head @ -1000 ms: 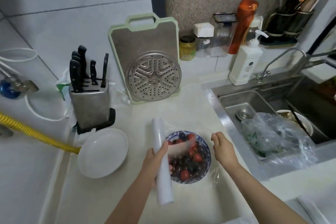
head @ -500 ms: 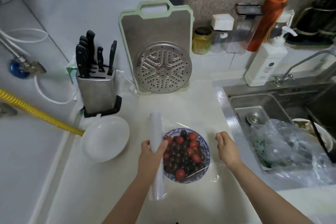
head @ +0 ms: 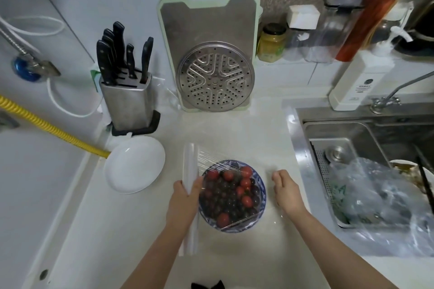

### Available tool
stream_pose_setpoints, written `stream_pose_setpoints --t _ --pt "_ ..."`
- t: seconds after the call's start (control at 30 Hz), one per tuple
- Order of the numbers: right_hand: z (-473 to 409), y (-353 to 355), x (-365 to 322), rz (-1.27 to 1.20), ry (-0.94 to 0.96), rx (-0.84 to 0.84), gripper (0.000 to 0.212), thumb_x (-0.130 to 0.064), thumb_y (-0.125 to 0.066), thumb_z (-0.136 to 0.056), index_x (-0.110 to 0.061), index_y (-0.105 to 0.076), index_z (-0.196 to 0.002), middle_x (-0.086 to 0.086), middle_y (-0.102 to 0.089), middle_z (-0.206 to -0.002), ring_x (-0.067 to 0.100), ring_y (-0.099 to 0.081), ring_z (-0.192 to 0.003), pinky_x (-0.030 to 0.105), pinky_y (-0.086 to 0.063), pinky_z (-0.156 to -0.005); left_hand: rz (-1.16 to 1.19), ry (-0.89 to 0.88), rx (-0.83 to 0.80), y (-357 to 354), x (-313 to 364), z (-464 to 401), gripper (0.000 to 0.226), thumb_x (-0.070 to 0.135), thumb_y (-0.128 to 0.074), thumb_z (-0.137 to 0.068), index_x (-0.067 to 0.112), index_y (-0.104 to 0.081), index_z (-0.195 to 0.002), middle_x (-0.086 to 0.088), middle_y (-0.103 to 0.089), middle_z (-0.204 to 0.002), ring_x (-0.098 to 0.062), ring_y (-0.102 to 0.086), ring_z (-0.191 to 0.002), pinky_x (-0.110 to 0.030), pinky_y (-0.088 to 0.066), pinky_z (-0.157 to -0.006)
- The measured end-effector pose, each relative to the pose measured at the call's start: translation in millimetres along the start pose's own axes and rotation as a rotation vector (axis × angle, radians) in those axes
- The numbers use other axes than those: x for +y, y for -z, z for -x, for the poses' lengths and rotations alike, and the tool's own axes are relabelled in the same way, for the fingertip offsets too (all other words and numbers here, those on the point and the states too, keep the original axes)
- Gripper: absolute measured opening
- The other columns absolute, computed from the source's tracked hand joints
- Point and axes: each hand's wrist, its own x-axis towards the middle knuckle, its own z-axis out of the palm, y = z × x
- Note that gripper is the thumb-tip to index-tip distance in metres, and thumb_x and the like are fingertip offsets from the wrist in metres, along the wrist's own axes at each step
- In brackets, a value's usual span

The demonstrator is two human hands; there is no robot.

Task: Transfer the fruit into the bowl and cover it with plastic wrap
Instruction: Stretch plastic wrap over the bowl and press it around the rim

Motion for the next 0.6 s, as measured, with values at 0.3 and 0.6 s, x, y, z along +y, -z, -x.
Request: stream_pose_setpoints --t 0.3,0.6 --pt "-1.1 -11.8 -3.8 0.019 0.038 -0.067 0.027 -0.025 -0.033 -0.1 -0.005 -0.051 -0.096 0.009 -0.06 -0.088 0.025 -0.055 -0.082 0.03 -0.038 -0.071 -0.003 0.035 0.021 3.8 -10.9 -6.1 0.052 0.059 -0.046 -0.089 0.013 -0.043 -0.113 -0.007 -0.06 -0.1 -0.028 -0.059 -0.087 -0.037 -0.047 -0.079" --pt "-0.8 -22.4 2.5 -0.081 -0.029 -0.083 0.031 -0.043 -0.042 -0.095 -0.014 -0.055 -0.097 0.0 -0.066 -0.088 0.019 -0.064 -0.085 0.037 -0.052 -0.082 0.026 0.094 -0.009 -6.4 -25.3 -11.3 0.041 0.055 -0.047 -0.091 0.018 -0.041 -0.107 -0.005 -0.058 -0.102 -0.026 -0.056 -0.089 -0.035 -0.046 -0.079"
